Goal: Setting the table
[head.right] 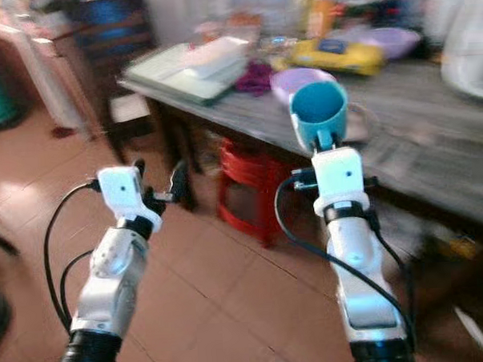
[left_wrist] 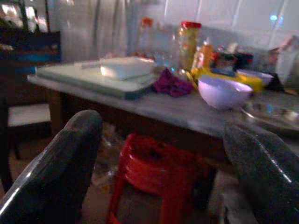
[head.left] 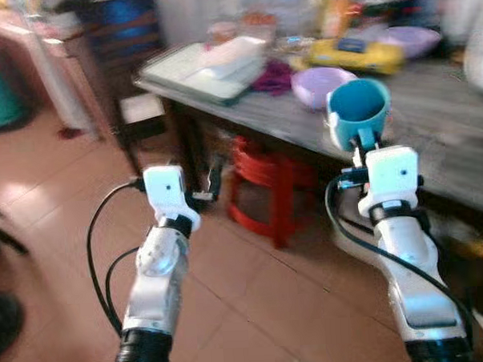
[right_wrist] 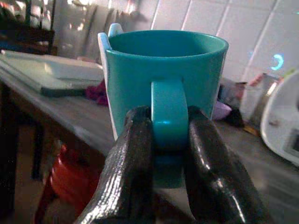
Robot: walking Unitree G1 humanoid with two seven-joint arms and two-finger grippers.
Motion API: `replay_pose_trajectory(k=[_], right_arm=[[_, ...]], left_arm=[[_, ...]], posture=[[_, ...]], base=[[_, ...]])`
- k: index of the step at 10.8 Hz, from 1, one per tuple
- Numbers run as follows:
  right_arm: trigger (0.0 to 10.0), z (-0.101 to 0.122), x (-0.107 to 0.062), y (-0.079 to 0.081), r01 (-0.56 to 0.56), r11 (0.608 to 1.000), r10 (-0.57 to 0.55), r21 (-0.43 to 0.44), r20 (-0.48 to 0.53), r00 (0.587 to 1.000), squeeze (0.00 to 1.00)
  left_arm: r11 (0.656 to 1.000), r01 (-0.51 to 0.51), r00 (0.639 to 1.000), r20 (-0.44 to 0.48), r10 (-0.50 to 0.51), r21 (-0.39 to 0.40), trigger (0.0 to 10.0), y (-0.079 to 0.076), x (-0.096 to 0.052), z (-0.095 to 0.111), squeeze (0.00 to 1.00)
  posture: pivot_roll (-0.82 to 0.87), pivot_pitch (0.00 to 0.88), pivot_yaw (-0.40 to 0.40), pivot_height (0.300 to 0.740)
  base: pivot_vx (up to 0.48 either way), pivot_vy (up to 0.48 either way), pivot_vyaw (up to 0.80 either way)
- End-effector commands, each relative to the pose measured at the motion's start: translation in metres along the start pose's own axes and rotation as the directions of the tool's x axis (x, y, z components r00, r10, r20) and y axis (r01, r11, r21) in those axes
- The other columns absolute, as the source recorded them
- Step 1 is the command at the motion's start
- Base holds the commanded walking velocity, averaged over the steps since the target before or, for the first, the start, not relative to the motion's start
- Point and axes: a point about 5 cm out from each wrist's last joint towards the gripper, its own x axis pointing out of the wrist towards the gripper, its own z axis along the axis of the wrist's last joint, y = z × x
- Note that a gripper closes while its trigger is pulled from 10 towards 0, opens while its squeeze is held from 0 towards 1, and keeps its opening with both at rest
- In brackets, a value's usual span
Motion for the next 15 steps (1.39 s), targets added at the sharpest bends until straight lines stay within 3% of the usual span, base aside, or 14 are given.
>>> replay_pose_trajectory(k=[1, 5, 12, 15], right_arm=[[10.0, 0.01, 0.004, 0.002, -0.004, 1.0, 0.004, 0.008, 0.039, 0.999, 0.0], [10.0, 0.009, 0.002, 0.002, 0.003, 1.0, -0.003, 0.004, 0.034, 0.999, 0.0], [10.0, 0.011, 0.001, 0.002, 0.008, 1.0, -0.008, -0.004, 0.04, 0.999, 0.0], [10.0, 0.012, 0.001, 0.003, 0.007, 1.0, -0.007, -0.005, 0.045, 0.999, 0.0]], left_arm=[[1.0, 0.01, 1.0, 0.004, -0.01, -0.005, 10.0, 0.003, 0.001, 0.002, 0.0], [0.992, 0.12, 0.992, 0.031, -0.12, -0.027, 10.0, -0.011, 0.001, 0.003, 0.0], [0.985, 0.167, 0.985, 0.045, -0.165, -0.048, 10.0, -0.017, 0.001, 0.004, 0.0], [0.983, 0.177, 0.983, 0.047, -0.175, -0.051, 10.0, -0.019, 0.001, 0.005, 0.0]], posture=[[-0.19, 0.07, 0.045, 0.74], [-0.19, 0.075, 0.049, 0.74], [-0.2, 0.08, 0.058, 0.74], [-0.2, 0.08, 0.061, 0.74]], base=[[0.0, 0.0, 0.0], [0.063, 0.0, -0.37], [0.325, 0.0, -0.77], [0.351, 0.0, -0.14]])
